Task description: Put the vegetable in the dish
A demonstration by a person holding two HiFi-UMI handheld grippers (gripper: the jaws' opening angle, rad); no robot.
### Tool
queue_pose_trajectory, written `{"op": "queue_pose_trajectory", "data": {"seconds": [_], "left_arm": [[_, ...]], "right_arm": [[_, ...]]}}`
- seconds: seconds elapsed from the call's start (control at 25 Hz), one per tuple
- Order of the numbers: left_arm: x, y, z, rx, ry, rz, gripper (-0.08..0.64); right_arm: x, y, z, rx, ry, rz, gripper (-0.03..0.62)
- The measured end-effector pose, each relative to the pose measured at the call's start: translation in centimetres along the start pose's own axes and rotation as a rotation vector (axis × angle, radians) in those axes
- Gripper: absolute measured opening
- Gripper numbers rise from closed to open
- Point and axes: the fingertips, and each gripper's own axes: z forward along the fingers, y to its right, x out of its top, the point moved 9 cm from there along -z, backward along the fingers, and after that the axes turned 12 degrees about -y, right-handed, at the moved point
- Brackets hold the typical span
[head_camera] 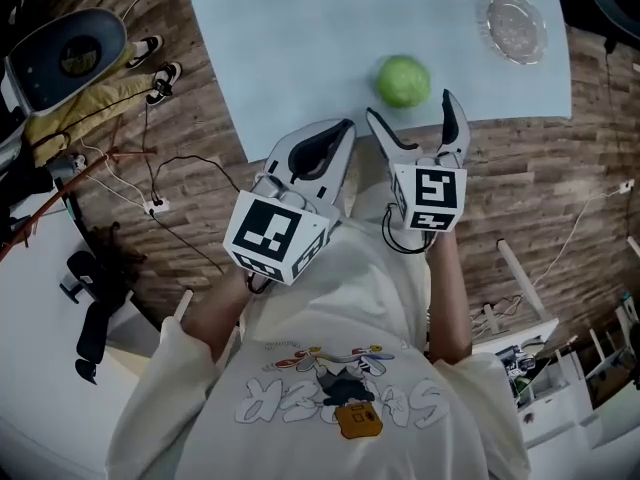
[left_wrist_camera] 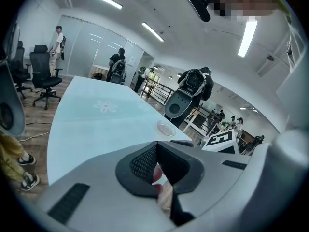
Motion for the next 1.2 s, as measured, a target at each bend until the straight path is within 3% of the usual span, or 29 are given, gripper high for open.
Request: {"op": "queue_pose_trajectory", "data": {"seconds": [0.8,1.0,1.2], "left_arm": [[-2.3,-0.4,2.7,0.01,-0.044,-0.076,0.002],[-2.3,-0.5,2.7,0.024,-0.04,-0.082,0.002],[-2.3,-0.5,2.2,0.037,-0.034,-0.086,0.002]], "right_arm": [[-2.6,1.8,7.7,-0.031,-0.165,-0.05,0.514],[-4.0,2.4,9.1,-0.042,-0.208,0.018,0.514],[-4.1,2.2,9.4,-0.046,-0.205,0.019,0.514]]}}
